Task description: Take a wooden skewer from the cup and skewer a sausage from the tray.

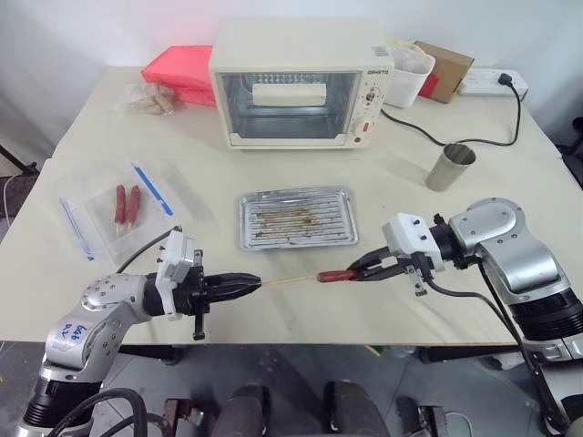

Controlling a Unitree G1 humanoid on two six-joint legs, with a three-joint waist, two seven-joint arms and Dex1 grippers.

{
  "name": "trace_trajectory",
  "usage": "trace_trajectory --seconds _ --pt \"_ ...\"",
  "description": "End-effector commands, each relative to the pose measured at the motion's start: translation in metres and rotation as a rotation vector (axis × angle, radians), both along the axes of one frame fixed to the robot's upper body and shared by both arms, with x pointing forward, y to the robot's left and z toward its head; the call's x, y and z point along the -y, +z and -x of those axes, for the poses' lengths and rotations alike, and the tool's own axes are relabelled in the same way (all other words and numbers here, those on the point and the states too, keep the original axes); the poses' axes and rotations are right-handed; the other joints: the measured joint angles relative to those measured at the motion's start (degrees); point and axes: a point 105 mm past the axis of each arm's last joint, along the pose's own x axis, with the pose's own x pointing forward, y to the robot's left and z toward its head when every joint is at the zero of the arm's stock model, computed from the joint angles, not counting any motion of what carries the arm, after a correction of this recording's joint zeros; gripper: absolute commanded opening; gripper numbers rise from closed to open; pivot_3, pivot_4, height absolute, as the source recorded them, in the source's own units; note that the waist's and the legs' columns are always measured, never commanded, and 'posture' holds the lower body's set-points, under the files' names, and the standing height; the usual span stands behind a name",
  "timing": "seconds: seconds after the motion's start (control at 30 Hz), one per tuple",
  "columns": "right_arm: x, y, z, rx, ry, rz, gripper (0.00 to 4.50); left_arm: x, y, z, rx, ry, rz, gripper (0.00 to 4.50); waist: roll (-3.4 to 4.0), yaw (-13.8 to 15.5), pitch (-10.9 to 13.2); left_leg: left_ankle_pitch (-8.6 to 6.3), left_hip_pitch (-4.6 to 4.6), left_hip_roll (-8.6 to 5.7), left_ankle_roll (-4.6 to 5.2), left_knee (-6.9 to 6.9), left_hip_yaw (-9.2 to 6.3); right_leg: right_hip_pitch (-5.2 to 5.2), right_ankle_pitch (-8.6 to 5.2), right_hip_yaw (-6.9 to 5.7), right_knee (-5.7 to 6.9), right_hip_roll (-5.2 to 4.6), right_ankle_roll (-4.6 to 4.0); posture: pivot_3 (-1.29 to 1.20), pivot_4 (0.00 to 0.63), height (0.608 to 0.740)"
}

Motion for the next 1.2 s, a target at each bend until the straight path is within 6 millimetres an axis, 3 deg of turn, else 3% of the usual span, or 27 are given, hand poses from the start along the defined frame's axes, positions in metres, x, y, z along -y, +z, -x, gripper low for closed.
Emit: trace_trajectory --seconds 0.03,0.33,0.8,1.03,1.2 --pt "-0.009 0.011 0.006 0.029 0.047 -0.025 0.19 0.002 0.004 0.0 0.021 -0.01 0.002 0.0 0.0 0.0 0.0 0.0 0.0 0.0 0.0 0.0 0.0 0.0 0.0 0.0 0.0 0.0 0.0 0.0 0.15 0.74" --pt "-0.025 0.013 0.013 0.039 0.105 -0.018 0.19 0.006 0.002 -0.001 0.018 -0.017 0.002 0.0 0.0 0.0 0.0 0.0 0.0 0.0 0.0 0.0 0.0 0.0 0.0 0.0 0.0 0.0 0.0 0.0 0.15 0.74" --pt "-0.055 0.009 0.006 0.009 0.016 0.09 0.19 0.037 -0.006 -0.017 0.007 -0.062 -0.023 0.0 0.0 0.0 0.0 0.0 -0.01 -0.06 0.01 0.03 -0.04 -0.03 0.0 -0.02 0.11 0.04 0.0 0.0 0.15 0.74" --pt "-0.066 0.012 0.015 0.037 0.1 0.041 0.19 0.059 0.003 -0.016 -0.001 -0.135 0.061 0.0 0.0 0.0 0.0 0.01 -0.01 -0.1 0.01 0.05 -0.05 -0.04 0.0 -0.03 0.18 0.04 0.0 0.0 0.15 0.74" --pt "-0.067 0.014 0.021 0.022 0.177 -0.012 0.19 0.062 0.004 -0.016 0.002 -0.158 0.06 0.0 -0.01 0.0 0.0 0.01 -0.01 -0.1 0.01 0.07 -0.05 -0.04 0.0 -0.03 0.2 0.05 0.0 0.0 0.15 0.74"
